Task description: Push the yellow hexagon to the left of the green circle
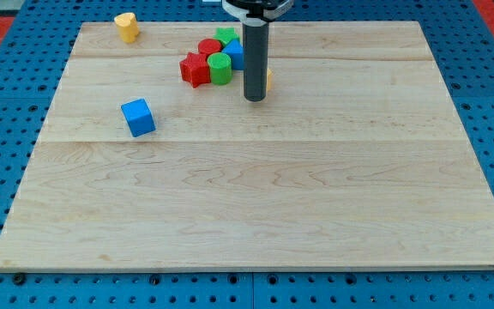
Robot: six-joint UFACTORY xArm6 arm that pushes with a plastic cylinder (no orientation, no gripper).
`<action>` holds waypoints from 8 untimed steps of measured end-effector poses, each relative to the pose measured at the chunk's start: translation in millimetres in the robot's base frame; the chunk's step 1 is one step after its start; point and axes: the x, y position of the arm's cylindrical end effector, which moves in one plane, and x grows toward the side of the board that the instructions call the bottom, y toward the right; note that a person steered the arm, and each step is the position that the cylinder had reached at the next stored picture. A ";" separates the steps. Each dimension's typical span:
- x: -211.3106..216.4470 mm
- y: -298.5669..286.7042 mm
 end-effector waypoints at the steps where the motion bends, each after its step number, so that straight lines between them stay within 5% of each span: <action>1: -3.4 10.4; 2: -6.3 39.4; 6: -22.8 -3.9; 7: 5.7 16.4; 8: 80.7 12.6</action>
